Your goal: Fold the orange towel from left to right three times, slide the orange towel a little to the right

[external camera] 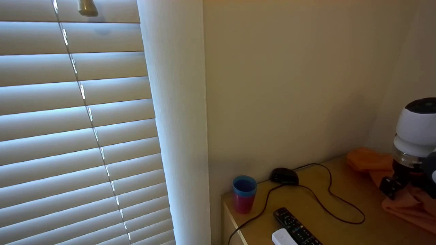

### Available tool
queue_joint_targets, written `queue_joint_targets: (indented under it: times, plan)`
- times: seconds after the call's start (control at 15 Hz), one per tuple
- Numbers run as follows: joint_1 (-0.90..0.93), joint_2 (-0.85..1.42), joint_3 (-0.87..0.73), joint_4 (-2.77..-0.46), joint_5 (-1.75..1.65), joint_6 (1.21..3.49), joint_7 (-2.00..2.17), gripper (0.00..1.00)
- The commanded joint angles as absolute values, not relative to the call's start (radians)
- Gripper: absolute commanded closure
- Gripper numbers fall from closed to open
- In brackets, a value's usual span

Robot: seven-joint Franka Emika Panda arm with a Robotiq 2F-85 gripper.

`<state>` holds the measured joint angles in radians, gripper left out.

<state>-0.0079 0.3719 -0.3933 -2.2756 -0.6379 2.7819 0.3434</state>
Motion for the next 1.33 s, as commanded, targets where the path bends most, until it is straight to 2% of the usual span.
queue_joint_targets:
  times: [0.0,0.07,0.13,0.27,0.47,0.73,0.87,1.27]
  plan:
    - [0.006,0.413,-0.395,-2.301,-0.655,2.804,0.361,0.0]
    - [0.012,0.426,-0.396,-2.303,-0.654,2.799,0.364,0.01]
    - [0.021,0.444,-0.399,-2.305,-0.657,2.796,0.369,0.26]
    - [0.036,0.461,-0.408,-2.312,-0.665,2.801,0.371,0.29]
    - [0.04,0.463,-0.403,-2.304,-0.648,2.79,0.359,0.55]
    - [0.023,0.43,-0.384,-2.304,-0.602,2.746,0.333,0.82]
    - [-0.011,0.382,-0.327,-2.323,-0.519,2.673,0.259,0.96]
    - [-0.076,0.155,-0.099,-2.349,-0.132,2.364,-0.088,0.95]
